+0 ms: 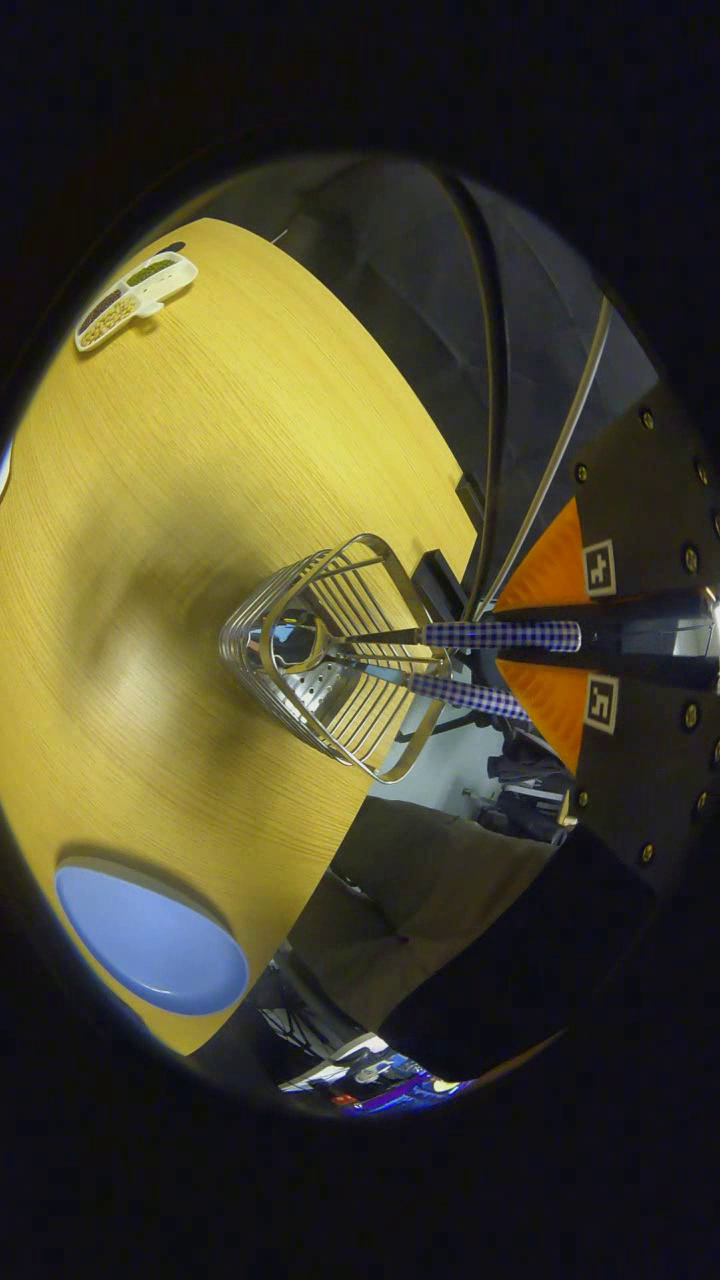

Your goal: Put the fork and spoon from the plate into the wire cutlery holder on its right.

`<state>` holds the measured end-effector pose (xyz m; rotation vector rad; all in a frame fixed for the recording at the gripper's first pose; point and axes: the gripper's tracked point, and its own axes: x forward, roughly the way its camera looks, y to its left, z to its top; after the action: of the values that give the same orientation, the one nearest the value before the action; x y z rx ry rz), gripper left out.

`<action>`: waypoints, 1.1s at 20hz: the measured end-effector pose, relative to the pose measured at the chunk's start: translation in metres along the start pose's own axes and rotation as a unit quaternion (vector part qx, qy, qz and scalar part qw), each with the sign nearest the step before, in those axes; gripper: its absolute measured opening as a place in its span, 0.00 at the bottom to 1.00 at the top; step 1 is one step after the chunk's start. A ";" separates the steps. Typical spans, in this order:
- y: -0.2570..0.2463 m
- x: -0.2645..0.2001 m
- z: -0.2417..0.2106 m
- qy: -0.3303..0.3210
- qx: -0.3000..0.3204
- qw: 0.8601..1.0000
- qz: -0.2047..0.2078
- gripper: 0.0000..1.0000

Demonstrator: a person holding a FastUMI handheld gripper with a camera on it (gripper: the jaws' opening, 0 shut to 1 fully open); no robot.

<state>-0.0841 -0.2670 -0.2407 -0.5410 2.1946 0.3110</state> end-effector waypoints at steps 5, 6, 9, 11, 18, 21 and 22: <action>0.003 -0.007 -0.006 -0.027 0.018 0.999 0.015 0.37; 0.004 -0.009 -0.012 -0.035 0.025 0.999 0.017 0.48; 0.003 -0.026 -0.034 -0.080 0.058 0.995 0.021 0.49; 0.006 -0.030 -0.040 -0.153 0.089 0.984 0.022 0.80; 0.057 -0.060 -0.055 -0.516 0.228 0.825 0.026 0.95; 0.068 -0.093 -0.079 -0.667 0.291 0.685 -0.038 0.95; 0.072 -0.099 -0.092 -0.694 0.306 0.649 -0.058 0.95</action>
<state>-0.1258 -0.2137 -0.1033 0.0461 0.6180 -0.1260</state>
